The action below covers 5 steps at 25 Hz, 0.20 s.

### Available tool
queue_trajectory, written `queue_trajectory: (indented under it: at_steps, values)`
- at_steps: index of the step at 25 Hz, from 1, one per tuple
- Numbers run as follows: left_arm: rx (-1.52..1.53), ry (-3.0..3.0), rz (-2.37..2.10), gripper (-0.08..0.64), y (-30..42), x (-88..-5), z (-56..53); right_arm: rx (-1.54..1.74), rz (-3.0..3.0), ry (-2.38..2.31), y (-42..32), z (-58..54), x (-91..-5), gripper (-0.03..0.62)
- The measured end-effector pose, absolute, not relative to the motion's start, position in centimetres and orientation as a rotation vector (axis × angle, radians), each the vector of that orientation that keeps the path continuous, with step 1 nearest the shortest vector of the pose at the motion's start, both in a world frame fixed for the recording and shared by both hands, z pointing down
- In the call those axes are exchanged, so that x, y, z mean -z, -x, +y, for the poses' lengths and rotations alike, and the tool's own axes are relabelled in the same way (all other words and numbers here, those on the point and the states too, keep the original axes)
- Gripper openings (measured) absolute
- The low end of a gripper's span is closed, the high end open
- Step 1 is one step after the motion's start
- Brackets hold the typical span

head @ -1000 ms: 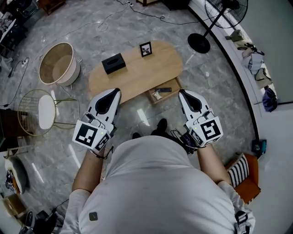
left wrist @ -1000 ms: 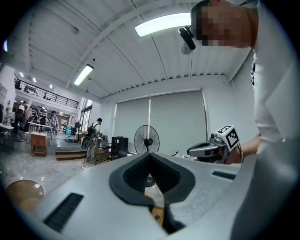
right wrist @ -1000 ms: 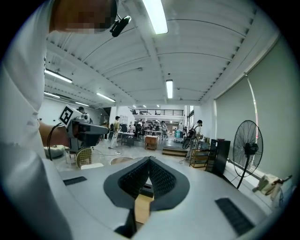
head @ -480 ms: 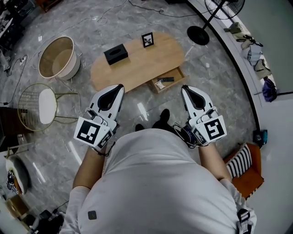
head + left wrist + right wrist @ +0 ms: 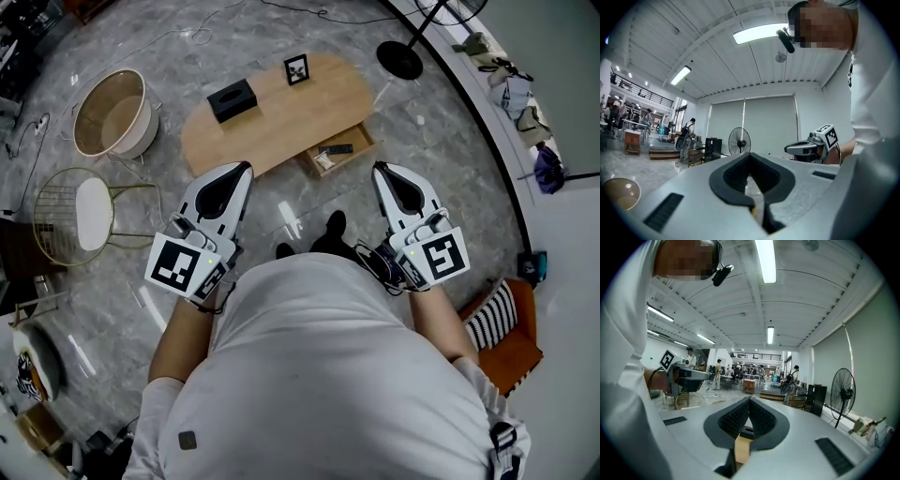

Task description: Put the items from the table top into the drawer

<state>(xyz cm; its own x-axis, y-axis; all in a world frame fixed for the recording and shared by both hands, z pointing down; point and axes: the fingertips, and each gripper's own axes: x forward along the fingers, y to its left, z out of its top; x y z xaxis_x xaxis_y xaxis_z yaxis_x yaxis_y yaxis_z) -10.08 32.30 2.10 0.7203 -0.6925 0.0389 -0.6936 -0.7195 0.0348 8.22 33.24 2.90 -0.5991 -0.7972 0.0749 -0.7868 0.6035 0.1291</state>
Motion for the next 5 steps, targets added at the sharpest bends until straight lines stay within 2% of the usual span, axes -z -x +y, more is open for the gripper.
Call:
queue_trajectory:
  at_steps: [5]
  values:
    - [-0.056,-2.9,-1.093,0.009,8.9,-2.45,33.08,0.135,-2.697,-1.342,-8.22,33.62,-2.97,0.026]
